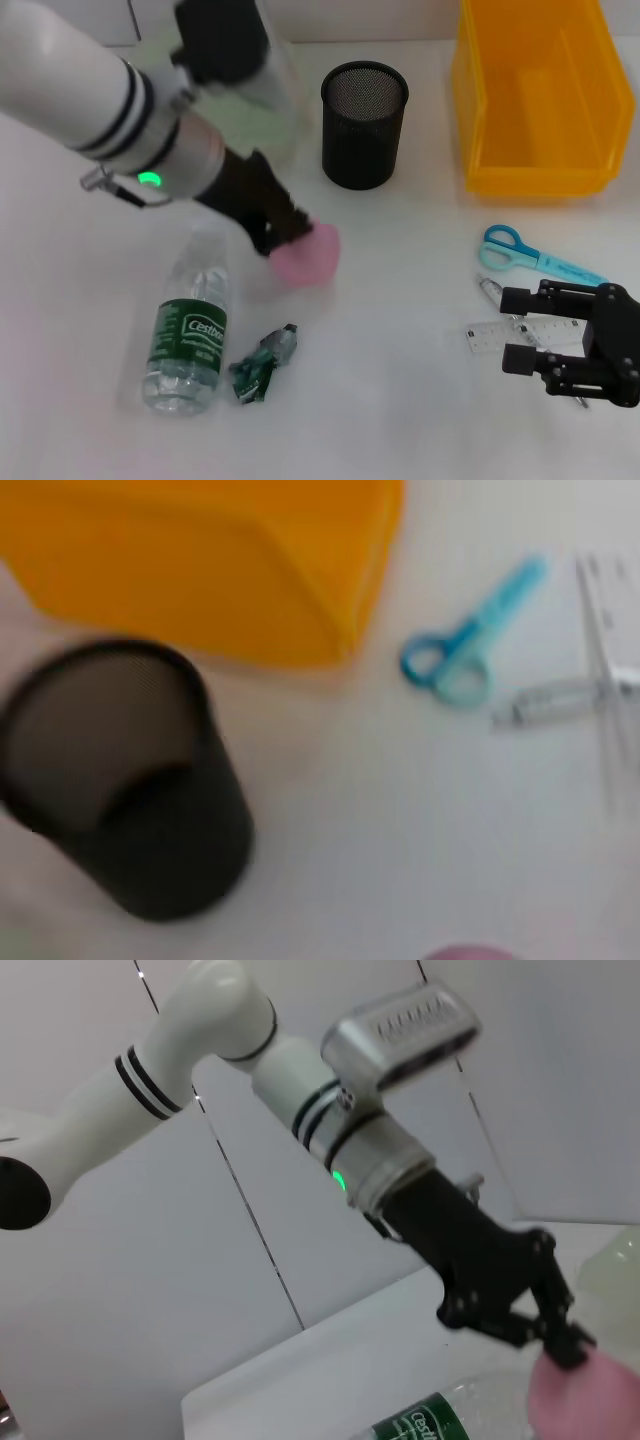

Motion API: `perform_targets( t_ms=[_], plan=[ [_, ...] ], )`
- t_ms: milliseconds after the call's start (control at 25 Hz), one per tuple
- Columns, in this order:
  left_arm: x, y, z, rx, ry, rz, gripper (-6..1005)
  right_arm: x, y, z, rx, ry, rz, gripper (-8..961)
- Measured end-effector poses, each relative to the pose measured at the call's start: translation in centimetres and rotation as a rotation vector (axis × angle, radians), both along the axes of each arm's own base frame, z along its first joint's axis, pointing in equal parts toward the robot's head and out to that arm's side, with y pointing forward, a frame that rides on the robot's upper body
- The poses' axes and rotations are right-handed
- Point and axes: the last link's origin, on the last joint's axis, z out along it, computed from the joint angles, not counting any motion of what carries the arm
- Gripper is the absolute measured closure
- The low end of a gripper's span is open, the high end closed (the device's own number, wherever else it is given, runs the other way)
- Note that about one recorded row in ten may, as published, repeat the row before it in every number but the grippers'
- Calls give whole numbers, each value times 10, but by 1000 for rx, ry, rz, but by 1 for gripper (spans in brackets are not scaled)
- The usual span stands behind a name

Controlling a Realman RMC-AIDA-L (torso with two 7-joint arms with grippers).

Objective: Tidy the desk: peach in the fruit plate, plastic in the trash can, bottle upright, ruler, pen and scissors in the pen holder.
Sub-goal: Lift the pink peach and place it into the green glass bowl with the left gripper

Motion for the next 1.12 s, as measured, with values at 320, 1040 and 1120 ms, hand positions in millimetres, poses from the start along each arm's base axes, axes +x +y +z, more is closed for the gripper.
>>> perform_targets(
  t_ms=[320, 1040, 1120],
  plan=[
    [10, 35, 67, 226, -250, 70, 907, 0, 0, -1, -3, 4, -5, 258],
    [-20, 89, 96, 676, -378, 171, 693, -6, 2, -8, -14, 26, 3, 257],
    [-24, 87, 98, 686, -382, 176, 614, -7, 3, -8, -14, 27, 6, 257]
  ],
)
